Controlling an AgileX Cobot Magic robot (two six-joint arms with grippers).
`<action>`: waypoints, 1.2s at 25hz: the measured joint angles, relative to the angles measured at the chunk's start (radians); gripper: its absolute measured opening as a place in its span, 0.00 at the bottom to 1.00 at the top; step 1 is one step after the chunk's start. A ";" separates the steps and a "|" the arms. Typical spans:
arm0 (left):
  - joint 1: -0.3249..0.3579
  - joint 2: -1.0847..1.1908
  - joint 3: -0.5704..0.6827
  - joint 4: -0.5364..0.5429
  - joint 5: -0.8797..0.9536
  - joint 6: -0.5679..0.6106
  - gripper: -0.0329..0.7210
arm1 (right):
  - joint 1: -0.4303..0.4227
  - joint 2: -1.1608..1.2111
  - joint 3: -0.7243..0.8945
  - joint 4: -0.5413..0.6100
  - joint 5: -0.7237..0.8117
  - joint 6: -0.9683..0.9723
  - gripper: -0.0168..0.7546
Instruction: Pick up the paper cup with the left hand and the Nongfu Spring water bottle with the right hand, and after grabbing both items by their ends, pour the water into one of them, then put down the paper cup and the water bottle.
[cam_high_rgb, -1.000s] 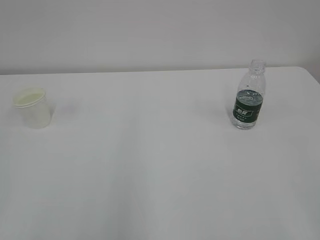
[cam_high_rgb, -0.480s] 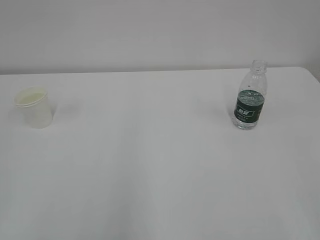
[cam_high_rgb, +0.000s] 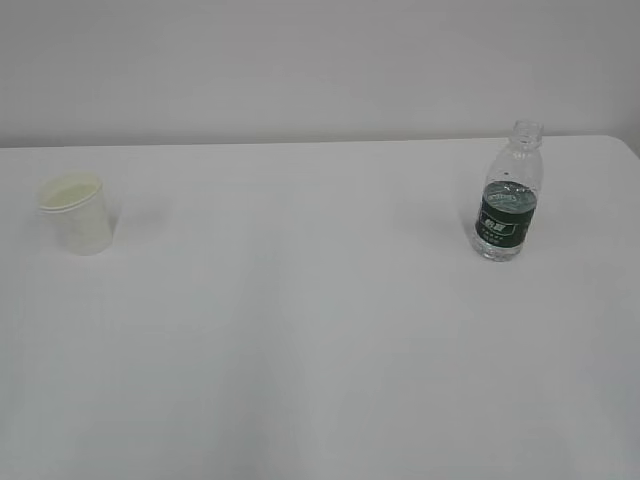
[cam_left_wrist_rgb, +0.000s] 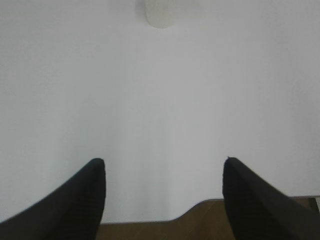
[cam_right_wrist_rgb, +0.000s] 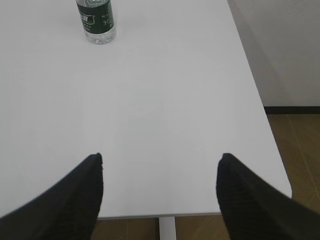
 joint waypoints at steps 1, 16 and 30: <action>0.004 0.000 0.000 0.000 0.000 0.000 0.73 | 0.000 -0.002 0.000 0.000 0.000 0.000 0.72; 0.028 0.000 0.000 -0.002 0.000 0.000 0.72 | 0.000 -0.002 0.000 0.000 0.000 0.000 0.72; 0.028 -0.135 0.000 -0.010 0.000 0.000 0.70 | 0.000 -0.019 0.000 0.000 -0.002 0.000 0.72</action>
